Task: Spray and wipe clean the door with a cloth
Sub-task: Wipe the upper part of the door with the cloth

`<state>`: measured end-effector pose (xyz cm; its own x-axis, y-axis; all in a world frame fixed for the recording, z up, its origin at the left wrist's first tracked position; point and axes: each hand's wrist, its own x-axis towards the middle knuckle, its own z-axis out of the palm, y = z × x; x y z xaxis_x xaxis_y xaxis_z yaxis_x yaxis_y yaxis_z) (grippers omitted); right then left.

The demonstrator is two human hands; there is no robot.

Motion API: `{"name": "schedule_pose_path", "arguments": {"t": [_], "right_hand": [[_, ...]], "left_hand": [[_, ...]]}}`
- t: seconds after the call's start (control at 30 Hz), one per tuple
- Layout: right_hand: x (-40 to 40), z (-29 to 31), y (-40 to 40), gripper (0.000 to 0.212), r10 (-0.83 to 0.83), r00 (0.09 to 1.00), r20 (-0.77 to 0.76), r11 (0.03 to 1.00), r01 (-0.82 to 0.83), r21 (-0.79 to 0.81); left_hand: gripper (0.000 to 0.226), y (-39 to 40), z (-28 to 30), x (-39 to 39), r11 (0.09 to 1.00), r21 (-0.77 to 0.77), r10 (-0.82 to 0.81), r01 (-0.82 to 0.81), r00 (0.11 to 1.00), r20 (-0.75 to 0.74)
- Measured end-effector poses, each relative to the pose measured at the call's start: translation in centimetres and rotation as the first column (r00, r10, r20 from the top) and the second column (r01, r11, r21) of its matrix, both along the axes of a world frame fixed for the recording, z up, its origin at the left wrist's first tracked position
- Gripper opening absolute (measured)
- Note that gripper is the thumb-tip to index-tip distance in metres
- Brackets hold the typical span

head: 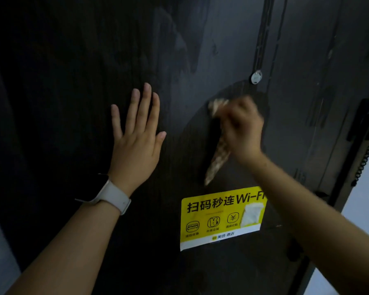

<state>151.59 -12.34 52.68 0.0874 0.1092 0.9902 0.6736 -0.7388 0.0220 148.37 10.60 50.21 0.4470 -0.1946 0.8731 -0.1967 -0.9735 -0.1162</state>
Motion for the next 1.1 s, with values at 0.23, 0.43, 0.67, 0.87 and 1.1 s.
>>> {"name": "schedule_pose_path", "arguments": {"t": [0.23,0.43,0.67,0.87,1.1], "right_hand": [[-0.4,0.5,6.3,0.014,0.037,0.997,0.071,0.997,-0.031,-0.076],[-0.9,-0.9,2.2,0.017,-0.011,1.0,0.013,0.932,0.015,-0.363],[0.0,5.7,5.3,0.01,-0.001,0.997,0.079,0.993,-0.008,0.116],[0.1,1.3,1.4,0.01,-0.051,0.995,0.087,0.985,0.065,-0.16],[1.4,4.2,-4.7,0.008,-0.151,0.985,0.081,0.987,0.146,0.068]], "left_hand": [[0.072,0.1,0.1,-0.1,1.0,0.0,-0.028,0.028,0.999,0.017],[0.071,0.1,0.0,0.0,1.0,0.013,-0.009,0.009,1.0,0.025],[0.072,0.1,0.0,0.0,1.0,0.019,-0.004,0.004,0.999,0.039],[0.072,-0.5,0.2,-0.4,0.999,-0.002,0.035,-0.035,0.999,0.021],[0.076,-4.3,1.8,-0.9,0.992,0.108,-0.071,0.067,0.997,0.031]]}}
